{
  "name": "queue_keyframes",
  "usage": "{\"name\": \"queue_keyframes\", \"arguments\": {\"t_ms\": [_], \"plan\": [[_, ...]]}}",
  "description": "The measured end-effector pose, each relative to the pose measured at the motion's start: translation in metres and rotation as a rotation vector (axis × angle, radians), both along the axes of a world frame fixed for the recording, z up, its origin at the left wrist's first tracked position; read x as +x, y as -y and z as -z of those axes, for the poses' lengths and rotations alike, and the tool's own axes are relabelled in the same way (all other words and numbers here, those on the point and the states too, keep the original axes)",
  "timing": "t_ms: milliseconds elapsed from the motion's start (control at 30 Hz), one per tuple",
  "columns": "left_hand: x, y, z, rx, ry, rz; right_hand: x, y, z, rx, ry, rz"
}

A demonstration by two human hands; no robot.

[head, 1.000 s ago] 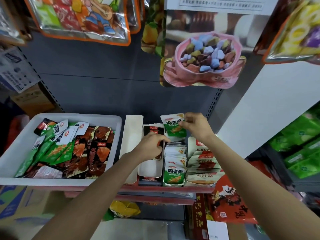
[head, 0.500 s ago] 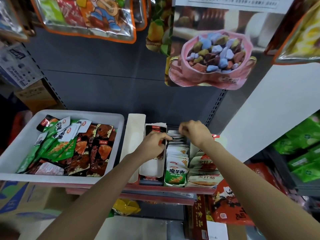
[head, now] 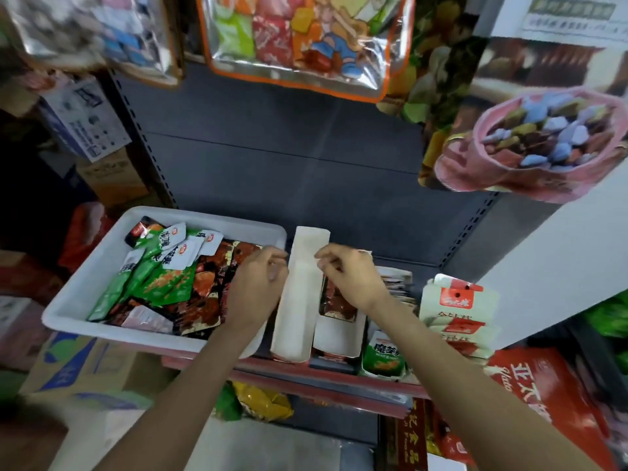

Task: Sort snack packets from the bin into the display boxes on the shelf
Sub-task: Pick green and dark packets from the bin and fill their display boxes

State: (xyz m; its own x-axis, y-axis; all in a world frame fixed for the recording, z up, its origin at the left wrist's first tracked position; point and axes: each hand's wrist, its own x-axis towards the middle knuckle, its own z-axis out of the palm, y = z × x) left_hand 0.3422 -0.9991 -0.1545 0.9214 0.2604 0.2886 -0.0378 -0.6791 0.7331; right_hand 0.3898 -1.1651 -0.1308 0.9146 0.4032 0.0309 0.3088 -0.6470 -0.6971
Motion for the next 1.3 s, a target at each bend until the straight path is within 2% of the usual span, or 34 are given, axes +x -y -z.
{"name": "queue_keyframes", "arguments": {"t_ms": [167,400,533,600,667,733,833,933,1033,1133,1233,1300], "plan": [[-0.013,-0.123,0.026,0.185,-0.193,-0.185,-0.01,-0.106,0.026,-0.034,-0.022,-0.109],[-0.011,-0.242,0.056,0.342,-0.55,-0.15,-0.01,-0.223,0.057,-0.248,-0.205,-0.202],[-0.007,-0.268,0.069,0.223,-0.722,-0.127,-0.006,-0.259,0.068,-0.427,-0.196,-0.291],[-0.008,-0.267,0.075,0.178,-0.691,-0.053,-0.007,-0.267,0.073,-0.551,-0.176,-0.349],[-0.013,-0.265,0.077,0.186,-0.602,-0.072,-0.009,-0.27,0.078,-0.658,-0.168,-0.381],[-0.02,-0.263,0.073,0.242,-0.522,-0.11,-0.009,-0.268,0.081,-0.679,-0.168,-0.376],[-0.028,-0.258,0.061,0.324,-0.438,-0.066,-0.006,-0.266,0.079,-0.536,-0.244,-0.36],[-0.033,-0.251,0.051,0.239,-0.274,-0.043,-0.006,-0.263,0.073,-0.253,-0.242,-0.235],[-0.033,-0.233,0.034,-0.019,-0.114,0.002,-0.009,-0.255,0.062,0.113,-0.315,-0.069],[-0.028,-0.204,0.017,-0.336,-0.124,0.04,-0.012,-0.231,0.046,0.45,-0.436,0.117],[-0.022,-0.171,0.009,-0.458,-0.157,0.095,-0.015,-0.183,0.023,0.666,-0.491,0.24],[-0.017,-0.143,0.006,-0.487,-0.163,0.142,-0.018,-0.148,0.013,0.718,-0.529,0.255]]}}
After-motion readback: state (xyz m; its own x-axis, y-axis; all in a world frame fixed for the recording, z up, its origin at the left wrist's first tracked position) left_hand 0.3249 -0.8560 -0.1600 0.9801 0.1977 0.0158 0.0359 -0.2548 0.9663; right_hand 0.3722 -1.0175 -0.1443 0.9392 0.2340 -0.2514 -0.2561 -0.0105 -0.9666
